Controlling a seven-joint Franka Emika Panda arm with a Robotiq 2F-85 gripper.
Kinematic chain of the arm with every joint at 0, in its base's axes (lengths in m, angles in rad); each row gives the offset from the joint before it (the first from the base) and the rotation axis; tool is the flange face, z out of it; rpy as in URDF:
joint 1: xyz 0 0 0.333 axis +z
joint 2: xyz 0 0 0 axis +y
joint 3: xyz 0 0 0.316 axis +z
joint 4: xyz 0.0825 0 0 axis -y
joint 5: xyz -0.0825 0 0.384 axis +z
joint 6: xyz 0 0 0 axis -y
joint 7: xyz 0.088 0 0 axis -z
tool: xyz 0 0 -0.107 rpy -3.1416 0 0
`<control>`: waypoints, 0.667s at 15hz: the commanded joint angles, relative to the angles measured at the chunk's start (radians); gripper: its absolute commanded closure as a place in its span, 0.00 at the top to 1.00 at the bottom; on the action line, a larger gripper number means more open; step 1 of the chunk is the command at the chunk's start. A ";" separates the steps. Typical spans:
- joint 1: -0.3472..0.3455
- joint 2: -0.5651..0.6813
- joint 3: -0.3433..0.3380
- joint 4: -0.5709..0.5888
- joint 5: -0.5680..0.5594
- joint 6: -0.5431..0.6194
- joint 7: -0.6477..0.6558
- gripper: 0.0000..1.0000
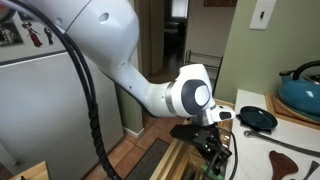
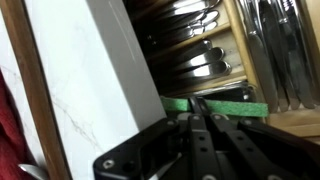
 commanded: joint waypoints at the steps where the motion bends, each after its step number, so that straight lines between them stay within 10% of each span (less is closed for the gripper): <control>1: -0.014 -0.007 0.013 -0.042 -0.050 0.049 -0.029 0.00; 10: -0.031 0.037 0.012 -0.054 -0.096 0.213 -0.024 0.00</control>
